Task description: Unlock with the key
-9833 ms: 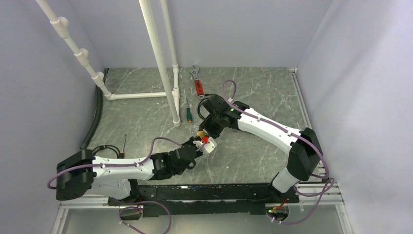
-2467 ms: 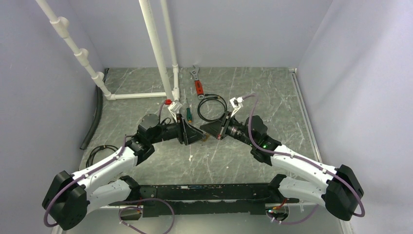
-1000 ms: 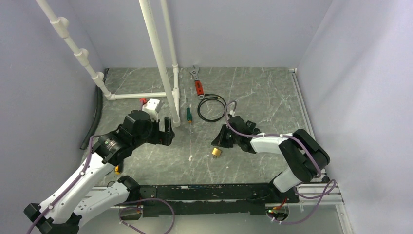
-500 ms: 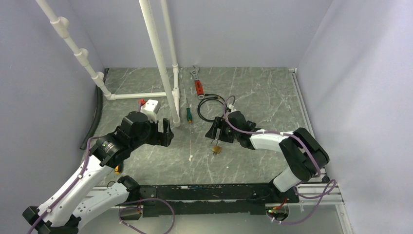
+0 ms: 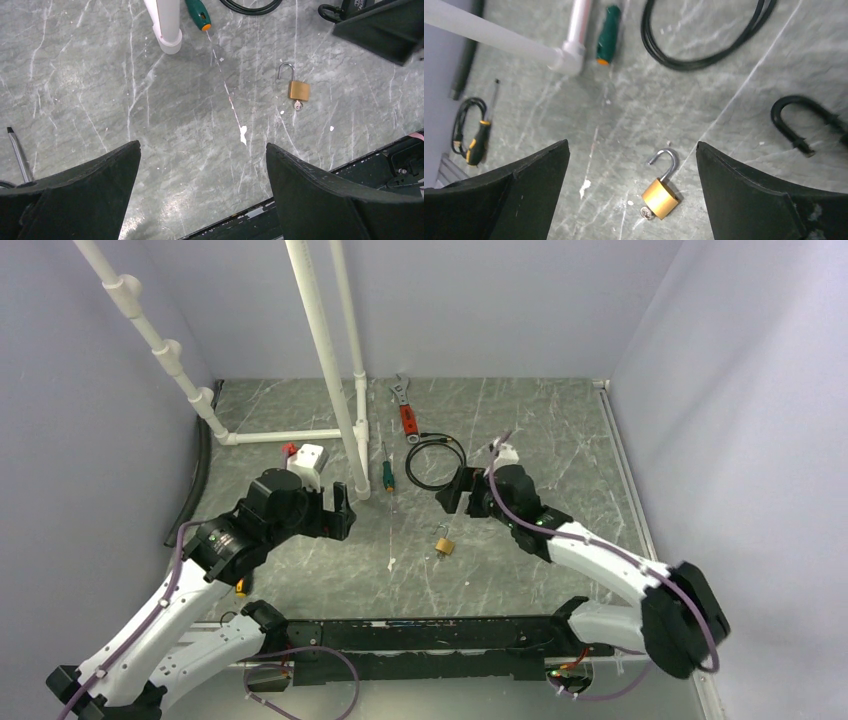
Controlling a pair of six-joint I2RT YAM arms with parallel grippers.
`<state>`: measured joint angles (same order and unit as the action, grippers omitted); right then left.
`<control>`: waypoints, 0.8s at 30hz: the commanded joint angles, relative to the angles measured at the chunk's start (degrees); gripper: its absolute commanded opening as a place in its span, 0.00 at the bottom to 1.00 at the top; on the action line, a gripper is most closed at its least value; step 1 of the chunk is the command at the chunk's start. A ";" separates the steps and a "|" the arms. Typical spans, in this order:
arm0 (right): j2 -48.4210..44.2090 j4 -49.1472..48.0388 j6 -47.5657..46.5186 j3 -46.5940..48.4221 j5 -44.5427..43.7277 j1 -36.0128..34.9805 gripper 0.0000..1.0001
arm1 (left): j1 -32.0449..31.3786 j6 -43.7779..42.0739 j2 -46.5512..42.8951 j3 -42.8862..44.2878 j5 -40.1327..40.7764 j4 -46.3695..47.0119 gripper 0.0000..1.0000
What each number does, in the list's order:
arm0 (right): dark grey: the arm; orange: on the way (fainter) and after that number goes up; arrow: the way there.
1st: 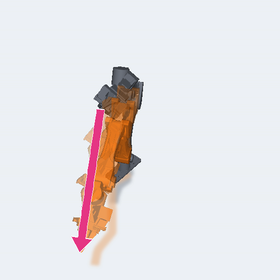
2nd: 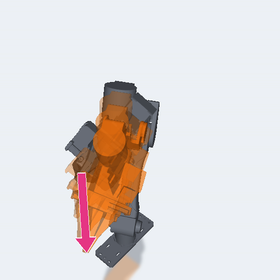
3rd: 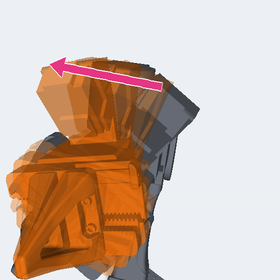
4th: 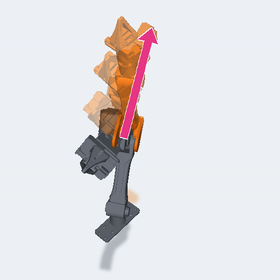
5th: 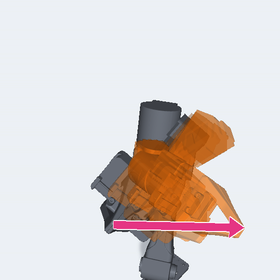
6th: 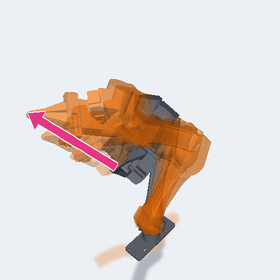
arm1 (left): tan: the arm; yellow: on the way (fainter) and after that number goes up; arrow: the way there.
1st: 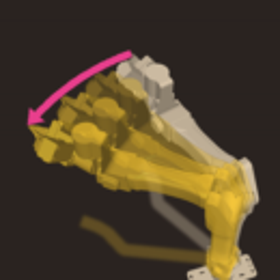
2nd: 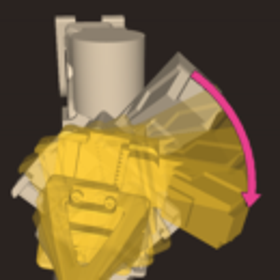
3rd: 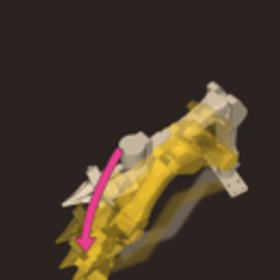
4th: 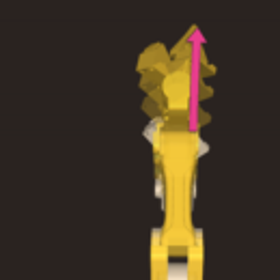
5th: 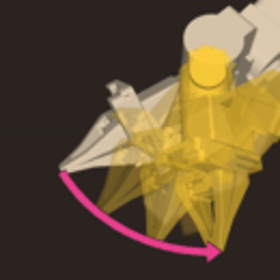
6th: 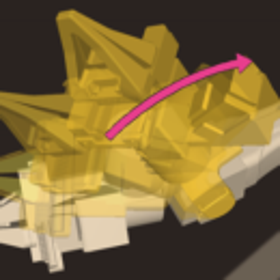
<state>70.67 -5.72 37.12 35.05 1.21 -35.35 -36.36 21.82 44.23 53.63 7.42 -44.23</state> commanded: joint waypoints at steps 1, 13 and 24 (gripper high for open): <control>-10.00 -1.90 -5.39 -1.65 -7.46 -0.96 1.00 | 0.62 -1.42 -1.20 -0.20 0.57 1.16 0.99; -35.20 -4.31 -9.48 -9.96 -12.18 -2.09 1.00 | 3.57 0.18 -2.79 -1.53 8.99 2.16 0.99; -46.83 -3.74 -9.47 -16.31 -13.82 -2.05 1.00 | 8.85 4.14 -4.60 -19.88 31.83 29.25 0.99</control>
<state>27.62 -8.80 29.12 18.50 -11.07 -37.19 -27.62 31.24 39.72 42.87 29.06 -34.79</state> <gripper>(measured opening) 0.994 0.995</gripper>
